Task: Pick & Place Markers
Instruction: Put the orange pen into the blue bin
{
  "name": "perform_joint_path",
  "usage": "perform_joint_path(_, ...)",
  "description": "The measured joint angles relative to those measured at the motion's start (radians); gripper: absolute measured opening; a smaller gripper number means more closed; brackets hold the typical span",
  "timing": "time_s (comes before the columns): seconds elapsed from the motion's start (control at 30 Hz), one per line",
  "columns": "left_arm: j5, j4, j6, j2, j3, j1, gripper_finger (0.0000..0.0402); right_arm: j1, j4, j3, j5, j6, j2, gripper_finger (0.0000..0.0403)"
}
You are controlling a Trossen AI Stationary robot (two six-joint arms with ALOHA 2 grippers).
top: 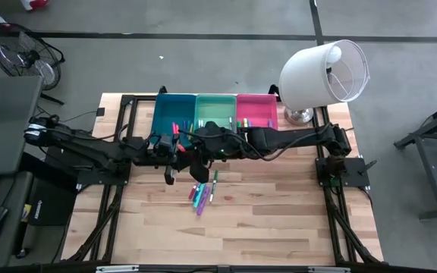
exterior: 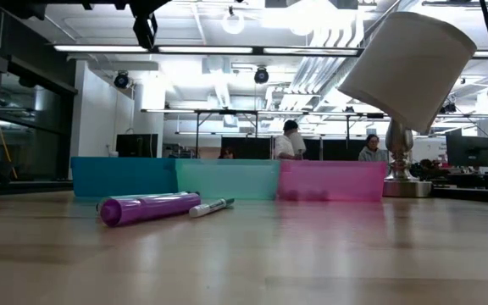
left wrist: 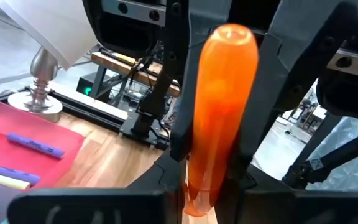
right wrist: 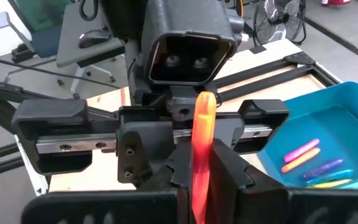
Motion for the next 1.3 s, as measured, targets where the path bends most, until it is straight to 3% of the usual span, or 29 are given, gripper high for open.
perform_joint_path(0.23, 0.003, -0.003, -0.002, 0.000, 0.000, 0.000, 0.0043, -0.001, -0.008, 0.000, -0.013, -0.006, 0.000, 0.0031)
perform_joint_path(0.53, -0.011, -0.005, -0.012, -0.001, 0.000, 0.000, 0.0043, -0.005, -0.013, 0.000, -0.027, -0.015, -0.003, 0.0147)
perform_joint_path(0.7, -0.030, -0.012, -0.009, -0.001, 0.000, 0.000, 0.0043, -0.016, -0.027, 0.000, -0.044, -0.010, -0.037, 0.0190)
perform_joint_path(0.83, -0.073, -0.031, -0.009, -0.001, 0.000, 0.005, 0.0043, -0.025, -0.072, 0.000, 0.006, -0.011, -0.094, 0.0210)
perform_joint_path(1.1, -0.089, -0.259, -0.139, -0.062, -0.001, 0.160, 0.0043, -0.034, -0.303, 0.000, 0.174, 0.000, -0.201, 0.0217)
perform_joint_path(1.3, -0.009, -0.497, -0.248, -0.101, 0.000, 0.339, 0.0043, -0.033, -0.503, 0.000, 0.242, 0.069, -0.215, 0.0217)
